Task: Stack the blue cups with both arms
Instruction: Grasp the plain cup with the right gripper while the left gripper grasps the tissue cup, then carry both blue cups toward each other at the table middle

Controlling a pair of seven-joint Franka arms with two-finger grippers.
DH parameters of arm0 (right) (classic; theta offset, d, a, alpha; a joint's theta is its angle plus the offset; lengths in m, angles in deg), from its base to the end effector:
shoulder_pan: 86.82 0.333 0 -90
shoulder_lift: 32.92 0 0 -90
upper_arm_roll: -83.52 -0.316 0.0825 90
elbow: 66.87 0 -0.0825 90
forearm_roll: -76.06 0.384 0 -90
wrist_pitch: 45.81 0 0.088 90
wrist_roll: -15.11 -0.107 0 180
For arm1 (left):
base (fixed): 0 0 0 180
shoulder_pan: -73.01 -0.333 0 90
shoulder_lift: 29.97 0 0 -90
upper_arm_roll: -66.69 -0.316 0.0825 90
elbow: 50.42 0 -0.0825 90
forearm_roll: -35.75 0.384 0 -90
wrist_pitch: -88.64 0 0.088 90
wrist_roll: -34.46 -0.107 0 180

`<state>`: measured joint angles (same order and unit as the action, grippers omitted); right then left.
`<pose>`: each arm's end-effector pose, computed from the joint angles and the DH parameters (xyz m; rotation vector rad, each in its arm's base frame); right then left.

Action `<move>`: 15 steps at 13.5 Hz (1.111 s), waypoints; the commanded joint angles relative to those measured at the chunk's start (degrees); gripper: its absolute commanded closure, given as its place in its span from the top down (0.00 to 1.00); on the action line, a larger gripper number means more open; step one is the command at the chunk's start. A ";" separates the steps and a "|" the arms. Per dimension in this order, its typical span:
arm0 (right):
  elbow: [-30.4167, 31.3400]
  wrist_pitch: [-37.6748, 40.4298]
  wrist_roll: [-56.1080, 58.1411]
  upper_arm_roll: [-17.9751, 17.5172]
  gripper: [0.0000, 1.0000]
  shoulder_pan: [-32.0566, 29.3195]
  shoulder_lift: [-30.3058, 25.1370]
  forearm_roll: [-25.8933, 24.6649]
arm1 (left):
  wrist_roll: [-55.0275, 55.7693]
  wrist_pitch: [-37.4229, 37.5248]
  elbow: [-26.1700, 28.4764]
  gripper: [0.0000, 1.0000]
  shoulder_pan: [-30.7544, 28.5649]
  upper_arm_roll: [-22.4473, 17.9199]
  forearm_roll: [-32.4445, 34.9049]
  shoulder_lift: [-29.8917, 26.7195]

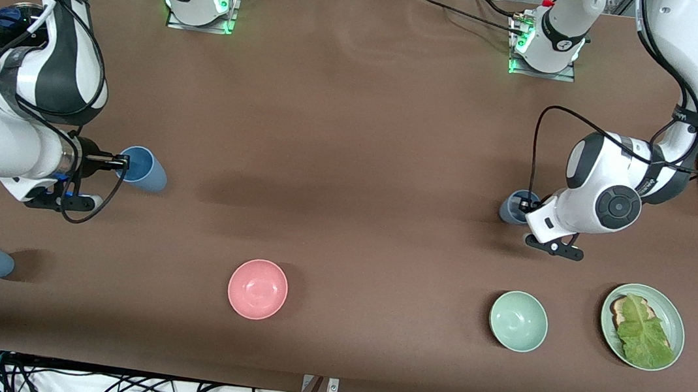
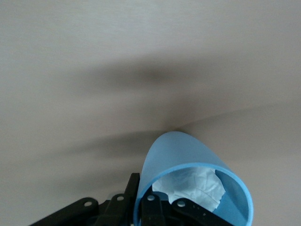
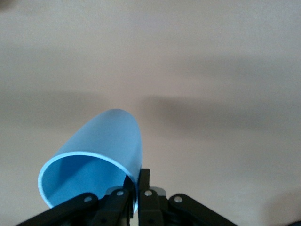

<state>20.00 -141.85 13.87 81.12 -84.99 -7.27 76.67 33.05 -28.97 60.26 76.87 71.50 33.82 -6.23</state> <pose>0.6499 0.0455 0.3840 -3.0931 -0.0743 0.4491 0.5814 -0.0890 0.2522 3.0556 -0.2355 -0.4562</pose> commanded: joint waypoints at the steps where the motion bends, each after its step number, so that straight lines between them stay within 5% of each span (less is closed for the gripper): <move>1: -2.84 1.82 0.01 0.02 0.00 -0.08 1.16 0.53 | 0.88 8.07 -5.29 0.00 1.93 0.99 -7.97 -0.44; 6: -5.13 2.78 -6.04 -0.15 0.00 2.55 1.07 0.80 | 20.80 4.68 -14.78 0.00 17.55 1.61 -12.56 5.26; 13: -6.88 3.22 -23.16 -0.15 0.00 10.63 0.81 6.68 | 40.69 -15.36 -16.38 0.00 32.00 1.70 -13.00 12.74; 15: -7.23 3.14 -29.50 -0.15 0.00 13.79 0.81 6.77 | 40.70 -15.20 -16.38 0.47 31.66 1.70 -13.00 12.22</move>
<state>14.76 -140.07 -10.40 80.68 -73.80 -7.03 82.78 73.74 -44.81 45.62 108.85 74.11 22.24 6.15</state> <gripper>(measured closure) 0.952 0.899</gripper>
